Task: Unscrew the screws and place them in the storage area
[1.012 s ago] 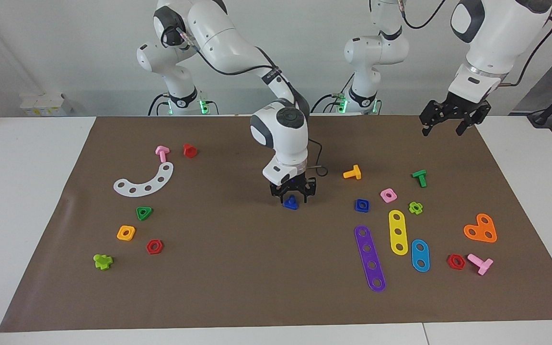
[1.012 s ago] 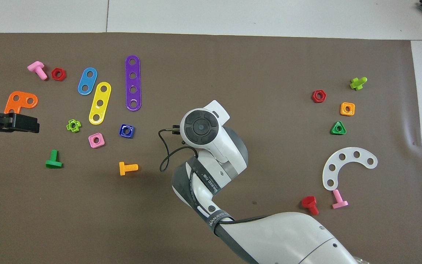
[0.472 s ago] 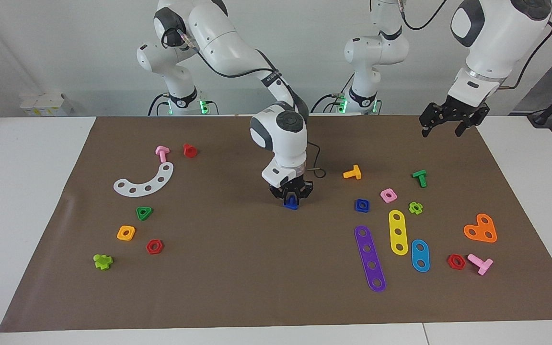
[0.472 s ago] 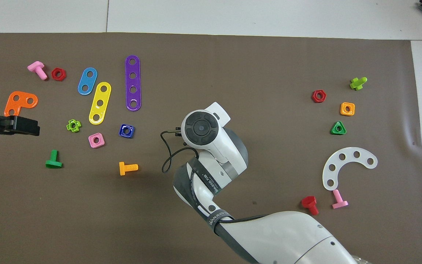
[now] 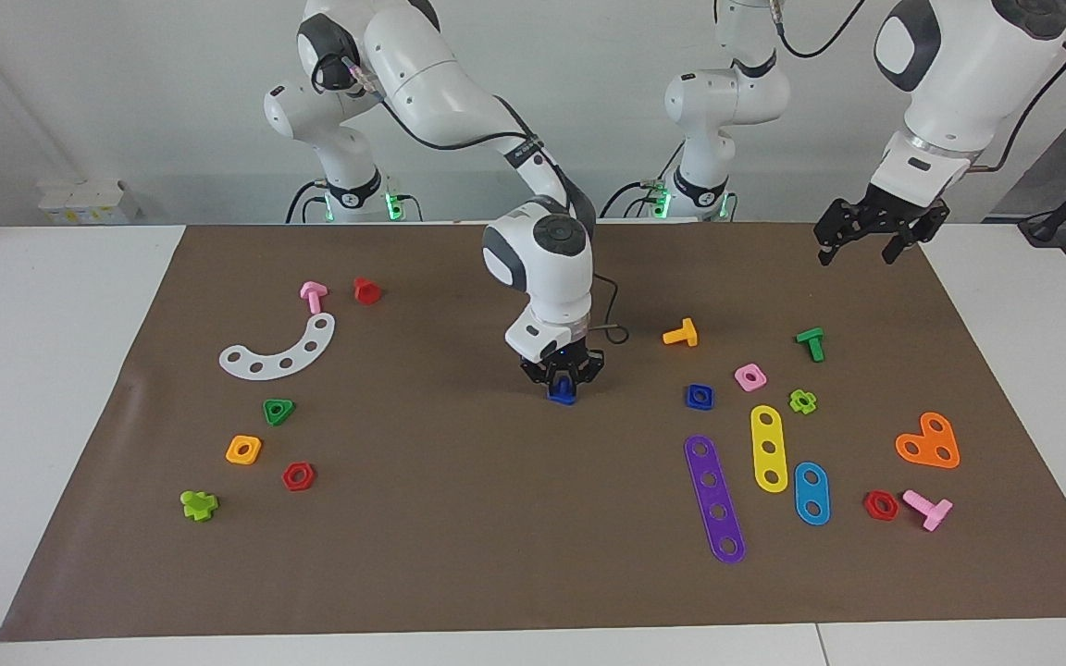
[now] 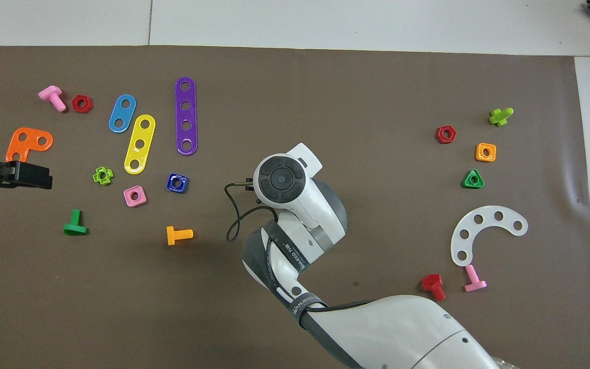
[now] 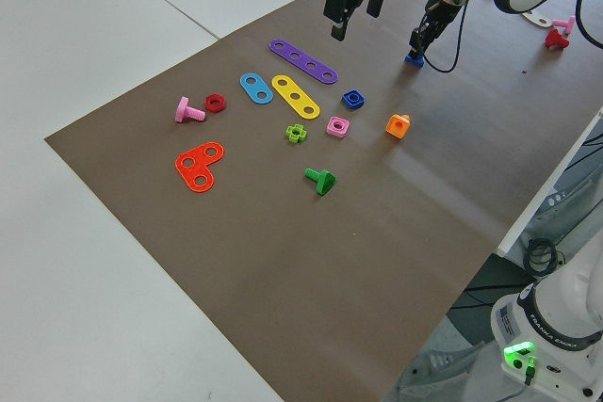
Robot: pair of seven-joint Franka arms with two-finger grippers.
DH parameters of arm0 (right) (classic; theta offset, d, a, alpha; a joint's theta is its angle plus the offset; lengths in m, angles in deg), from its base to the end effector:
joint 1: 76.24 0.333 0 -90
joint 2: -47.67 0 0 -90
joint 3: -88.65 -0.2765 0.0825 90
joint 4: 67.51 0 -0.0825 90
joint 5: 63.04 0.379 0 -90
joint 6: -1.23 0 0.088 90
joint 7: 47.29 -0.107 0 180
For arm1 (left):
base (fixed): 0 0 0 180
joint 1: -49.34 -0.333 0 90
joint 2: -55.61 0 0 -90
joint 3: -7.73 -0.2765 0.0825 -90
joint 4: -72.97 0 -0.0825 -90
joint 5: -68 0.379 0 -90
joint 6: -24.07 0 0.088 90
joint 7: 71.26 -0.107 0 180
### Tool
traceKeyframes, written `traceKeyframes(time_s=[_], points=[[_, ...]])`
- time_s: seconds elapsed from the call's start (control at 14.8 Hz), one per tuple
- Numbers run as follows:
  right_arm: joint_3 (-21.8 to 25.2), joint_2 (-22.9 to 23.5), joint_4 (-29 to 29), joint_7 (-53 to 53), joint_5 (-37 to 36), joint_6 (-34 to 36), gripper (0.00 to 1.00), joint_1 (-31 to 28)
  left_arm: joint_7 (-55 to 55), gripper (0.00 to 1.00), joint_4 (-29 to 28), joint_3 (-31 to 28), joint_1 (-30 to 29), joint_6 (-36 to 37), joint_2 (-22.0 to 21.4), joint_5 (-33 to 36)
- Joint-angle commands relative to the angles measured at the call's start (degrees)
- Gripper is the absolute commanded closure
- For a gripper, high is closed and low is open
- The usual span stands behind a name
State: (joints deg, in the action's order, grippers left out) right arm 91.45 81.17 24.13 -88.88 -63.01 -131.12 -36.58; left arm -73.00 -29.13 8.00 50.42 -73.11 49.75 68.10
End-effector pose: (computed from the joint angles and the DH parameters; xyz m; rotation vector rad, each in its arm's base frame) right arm 0.5414 0.4108 0.2726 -3.0747 0.1124 -0.1763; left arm 0.5292 -0.0124 0.5518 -3.1381 0.0849 -0.0257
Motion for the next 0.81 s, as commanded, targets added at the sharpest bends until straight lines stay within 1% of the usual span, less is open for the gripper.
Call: traceKeyframes(time_s=[0.0,0.27,0.47,0.61,0.74], points=[[0.1,-0.28,0.21,0.19,-0.55,0.25,0.99,0.16,-0.19,0.0,-0.91,0.52,-0.73,-0.12,-1.17,-0.36],[0.1,-0.36,-0.4,-0.08,-0.38,0.95,1.0,-0.11,-0.37,0.0,-0.91,0.52,-0.64,-0.9,-1.18,-0.36],[0.27,-0.97,-2.6,0.1,0.23,2.97,1.0,-0.81,-0.28,0.0,-1.08,0.43,-0.99,-0.2,-1.35,-0.36],[0.36,-5.44,-1.82,0.27,0.24,4.99,1.0,-3.87,-0.28,0.0,-1.08,0.52,-0.91,-0.03,-1.35,-0.36],[0.28,-10.27,-1.11,2.1,0.32,8.84,1.0,-7.91,-0.28,0.0,-1.08,0.52,-0.82,-0.03,-1.35,-0.36]])
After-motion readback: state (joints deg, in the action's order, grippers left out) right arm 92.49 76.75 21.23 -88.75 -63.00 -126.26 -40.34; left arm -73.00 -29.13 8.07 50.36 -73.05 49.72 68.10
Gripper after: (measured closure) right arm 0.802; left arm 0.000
